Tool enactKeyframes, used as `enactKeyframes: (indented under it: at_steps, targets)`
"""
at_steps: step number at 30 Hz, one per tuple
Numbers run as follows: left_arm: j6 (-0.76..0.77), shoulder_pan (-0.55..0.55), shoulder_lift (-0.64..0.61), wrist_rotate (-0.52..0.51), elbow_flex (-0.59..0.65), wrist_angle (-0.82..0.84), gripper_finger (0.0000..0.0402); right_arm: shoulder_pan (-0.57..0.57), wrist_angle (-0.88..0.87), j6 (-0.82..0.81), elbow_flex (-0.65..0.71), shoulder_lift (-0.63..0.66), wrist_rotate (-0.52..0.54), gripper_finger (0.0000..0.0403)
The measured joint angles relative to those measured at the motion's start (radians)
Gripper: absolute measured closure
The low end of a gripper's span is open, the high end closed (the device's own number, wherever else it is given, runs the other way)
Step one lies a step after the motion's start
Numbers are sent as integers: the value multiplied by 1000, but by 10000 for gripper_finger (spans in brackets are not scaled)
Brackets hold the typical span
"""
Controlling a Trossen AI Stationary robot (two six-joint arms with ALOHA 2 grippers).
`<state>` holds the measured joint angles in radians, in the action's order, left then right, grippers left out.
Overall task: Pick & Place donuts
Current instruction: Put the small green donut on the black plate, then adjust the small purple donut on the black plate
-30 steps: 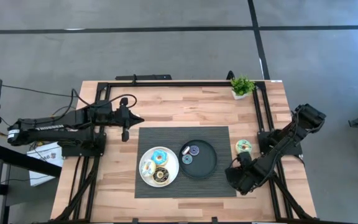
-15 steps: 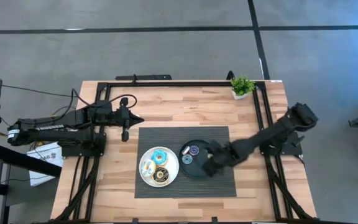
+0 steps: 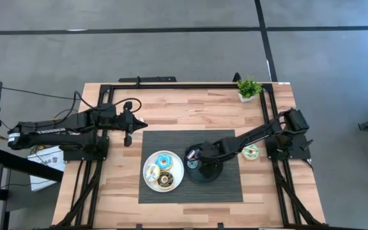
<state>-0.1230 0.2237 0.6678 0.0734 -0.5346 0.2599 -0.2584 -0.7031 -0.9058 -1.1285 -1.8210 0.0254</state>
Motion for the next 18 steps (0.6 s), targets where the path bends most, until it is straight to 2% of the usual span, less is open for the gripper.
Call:
enactKeyframes:
  at_steps: [9, 13, 18]
  targets:
    - [-67, 0, 0, 0, 0, 5, 401, 24, -64, -2, -26, 46, 0, 121]
    - [-76, 0, 0, 0, 0, 9, 401, 51, -53, -10, -26, 73, 3, 99]
    - [-76, 0, 0, 0, 0, 15, 401, 98, 75, 10, -27, 87, 3, 93]
